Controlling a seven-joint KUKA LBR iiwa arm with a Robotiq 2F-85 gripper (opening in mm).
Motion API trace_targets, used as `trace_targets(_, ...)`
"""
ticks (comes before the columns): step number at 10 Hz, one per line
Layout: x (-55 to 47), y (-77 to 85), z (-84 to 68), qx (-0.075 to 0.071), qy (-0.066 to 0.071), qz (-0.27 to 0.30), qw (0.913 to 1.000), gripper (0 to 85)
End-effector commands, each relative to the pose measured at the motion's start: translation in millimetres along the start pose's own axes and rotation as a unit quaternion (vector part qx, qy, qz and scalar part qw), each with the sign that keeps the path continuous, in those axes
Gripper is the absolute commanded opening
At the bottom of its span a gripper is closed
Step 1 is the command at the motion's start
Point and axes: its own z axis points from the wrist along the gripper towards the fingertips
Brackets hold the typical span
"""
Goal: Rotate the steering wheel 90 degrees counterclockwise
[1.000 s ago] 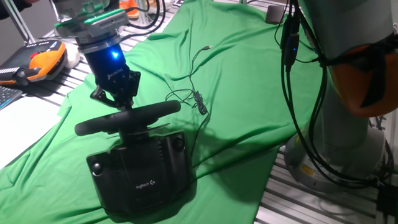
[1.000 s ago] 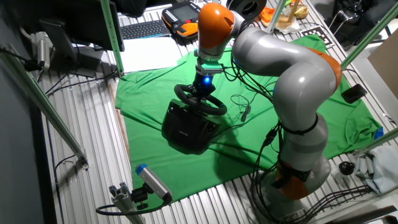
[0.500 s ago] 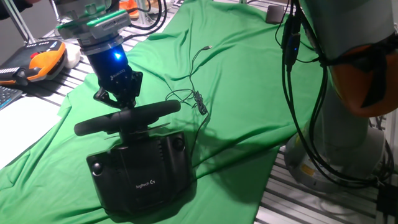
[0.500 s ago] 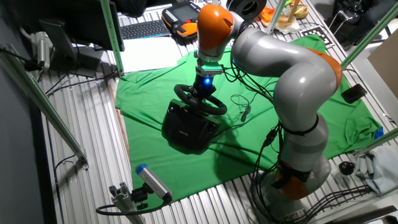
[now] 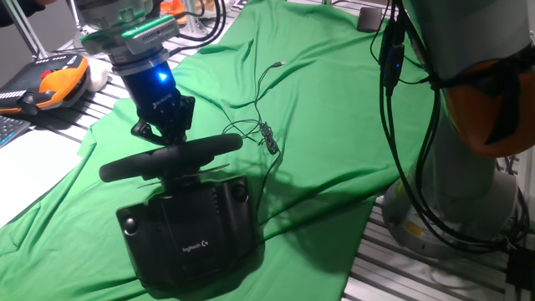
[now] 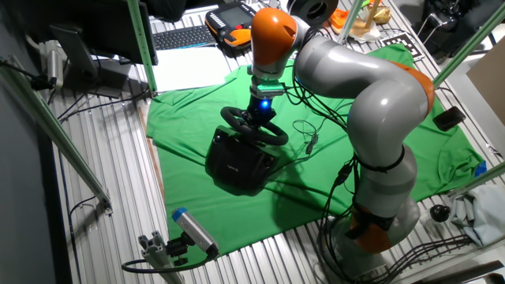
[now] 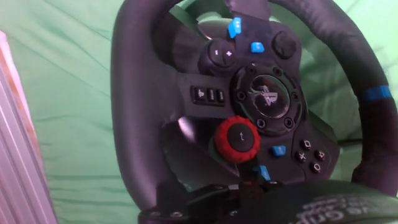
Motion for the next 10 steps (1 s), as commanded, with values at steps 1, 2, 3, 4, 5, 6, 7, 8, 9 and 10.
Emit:
trace_targets(1, -0.4, -1.8, 0.3, 0.000, 0.002, -0.003, 1.0000, 0.0)
trace_targets(2, -0.6, -3.7, 0.5, 0.002, 0.001, -0.006, 1.0000, 0.0)
trace_targets(3, -0.7, -6.3, 0.1, 0.004, 0.002, -0.009, 1.0000, 0.0)
trace_targets(4, -0.7, -9.6, 1.0, 0.004, 0.003, -0.010, 0.9999, 0.0)
trace_targets(5, -1.1, -12.2, 2.6, 0.004, 0.002, -0.012, 0.9999, 0.0)
trace_targets(6, -2.1, -14.3, 4.3, 0.004, 0.002, -0.013, 0.9999, 0.0)
trace_targets(7, -3.9, -16.5, 6.5, 0.003, 0.000, -0.015, 0.9999, 0.0)
trace_targets(8, -6.3, -18.7, 8.9, 0.002, 0.000, -0.018, 0.9998, 0.0)
trace_targets(9, -8.5, -20.2, 10.0, 0.002, 0.000, -0.021, 0.9998, 0.0)
trace_targets(10, -10.4, -21.8, 10.2, 0.003, 0.000, -0.024, 0.9997, 0.0)
